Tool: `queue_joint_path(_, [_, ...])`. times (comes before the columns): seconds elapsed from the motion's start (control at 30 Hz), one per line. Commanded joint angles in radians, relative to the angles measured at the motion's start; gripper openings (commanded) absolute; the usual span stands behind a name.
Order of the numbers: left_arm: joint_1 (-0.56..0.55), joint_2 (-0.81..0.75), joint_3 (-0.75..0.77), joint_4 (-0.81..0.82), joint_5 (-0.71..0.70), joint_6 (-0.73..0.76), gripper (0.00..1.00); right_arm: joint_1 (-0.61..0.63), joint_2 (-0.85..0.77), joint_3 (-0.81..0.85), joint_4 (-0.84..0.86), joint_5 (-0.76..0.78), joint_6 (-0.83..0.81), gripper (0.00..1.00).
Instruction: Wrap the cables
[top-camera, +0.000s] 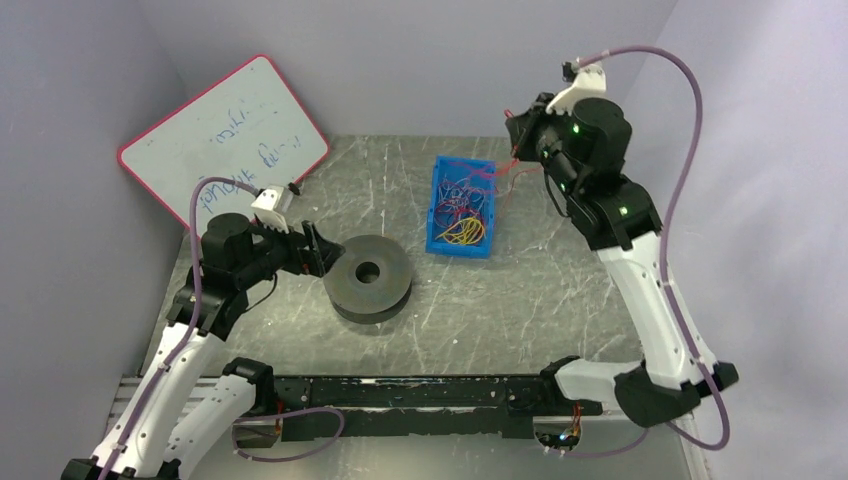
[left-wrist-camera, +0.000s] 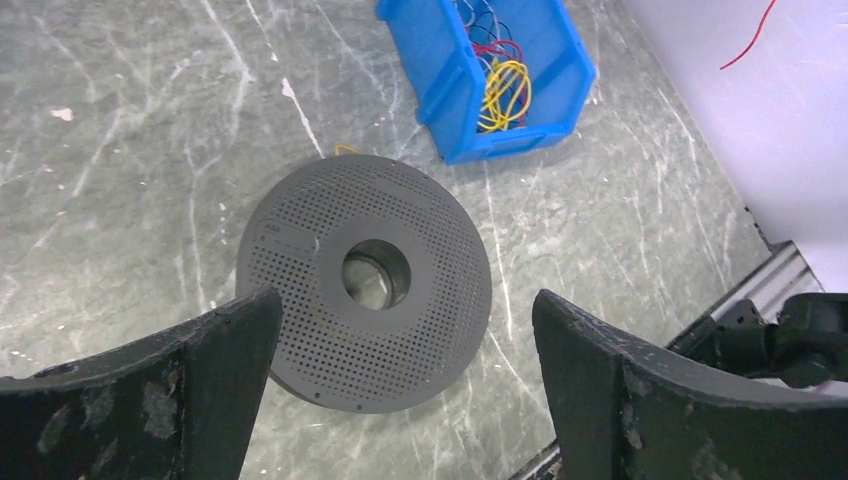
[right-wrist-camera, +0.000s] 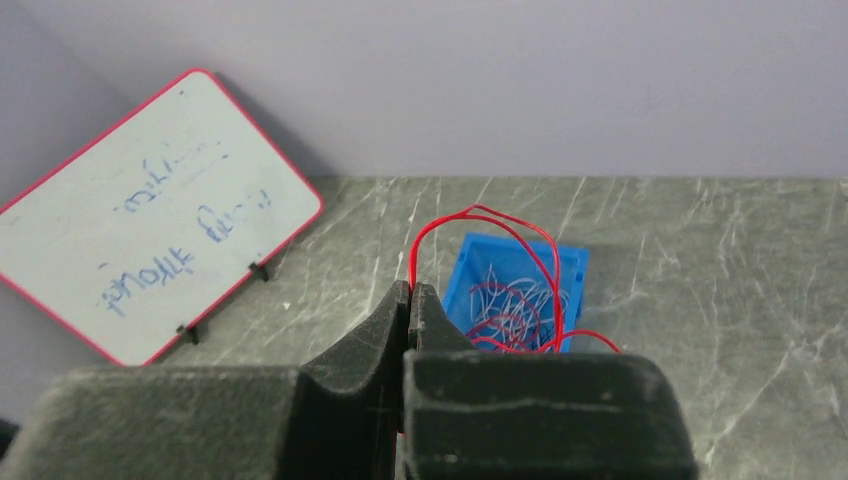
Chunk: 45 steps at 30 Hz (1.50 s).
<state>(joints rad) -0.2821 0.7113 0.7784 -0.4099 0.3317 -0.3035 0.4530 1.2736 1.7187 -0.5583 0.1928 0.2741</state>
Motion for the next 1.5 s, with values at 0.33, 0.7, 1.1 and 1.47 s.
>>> queue_joint_path(0.33, [0.006, -0.007, -0.039, 0.152, 0.345, -0.169, 0.99, 0.004, -0.303, -0.348, -0.089, -0.087, 0.073, 0.0])
queue_joint_path(0.7, [-0.071, 0.034, -0.12, 0.407, 0.551, -0.299, 0.97, 0.005, -0.393, -0.569, -0.04, -0.229, 0.122, 0.0])
queue_joint_path(1.1, [-0.355, 0.254, -0.095, 0.474, 0.386, -0.307, 0.9, 0.004, -0.379, -0.7, 0.028, -0.334, 0.135, 0.0])
queue_joint_path(1.47, [-0.484, 0.447, -0.075, 0.611, 0.293, -0.386, 0.81, 0.007, -0.335, -0.763, 0.097, -0.429, 0.164, 0.0])
